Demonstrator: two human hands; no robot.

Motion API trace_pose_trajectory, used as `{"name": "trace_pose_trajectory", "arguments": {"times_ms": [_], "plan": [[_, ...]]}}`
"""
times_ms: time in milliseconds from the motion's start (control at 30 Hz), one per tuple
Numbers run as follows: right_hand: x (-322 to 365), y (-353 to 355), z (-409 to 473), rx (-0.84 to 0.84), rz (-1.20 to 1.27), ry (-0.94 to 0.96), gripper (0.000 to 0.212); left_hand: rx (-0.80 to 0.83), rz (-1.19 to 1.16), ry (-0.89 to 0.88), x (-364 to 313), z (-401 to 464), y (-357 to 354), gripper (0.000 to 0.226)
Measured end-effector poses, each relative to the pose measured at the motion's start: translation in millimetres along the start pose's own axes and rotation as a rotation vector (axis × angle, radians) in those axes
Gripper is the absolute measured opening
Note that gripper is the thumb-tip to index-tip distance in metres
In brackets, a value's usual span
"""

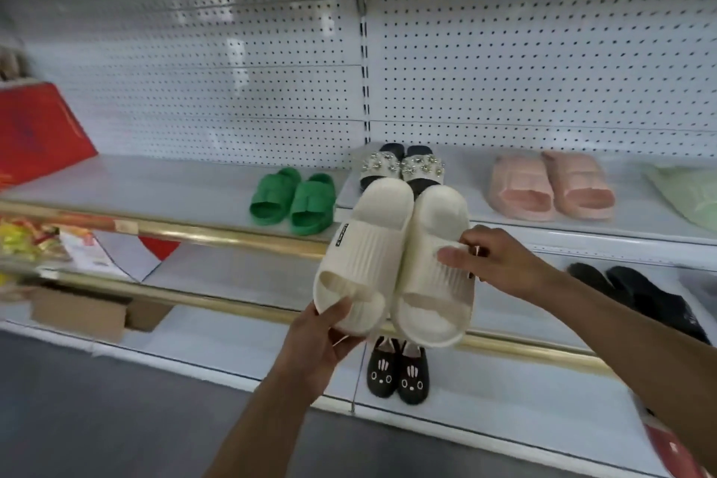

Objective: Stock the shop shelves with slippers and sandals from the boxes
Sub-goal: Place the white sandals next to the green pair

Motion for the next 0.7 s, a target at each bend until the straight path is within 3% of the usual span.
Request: {"name": "trace_pose_trajectory", "arguments": {"times_ms": [233,467,700], "plan": [[41,-89,90,0.135,-0.022,0.124,0.057,-0.149,0.001,-0.081,-53,22,96,0.037],[71,-164,182,0.163,-0.042,0.165,0.047,-0.209,0.04,-0.133,-114,61,178,0.053],[80,-219,245,0.175,-0.01,0.14,0.035,-0.255,-0.046,-0.14,-149,108,243,0.029]]}}
Point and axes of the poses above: each hand's wrist, its own z-axis towards the middle knuckle, its own y-axis out of the back of the hand, x = y × z, the point moved 7 cm from there along z, towards the middle knuckle, and after that the axes turned 14 degrees about z, right-handed, at the moved point
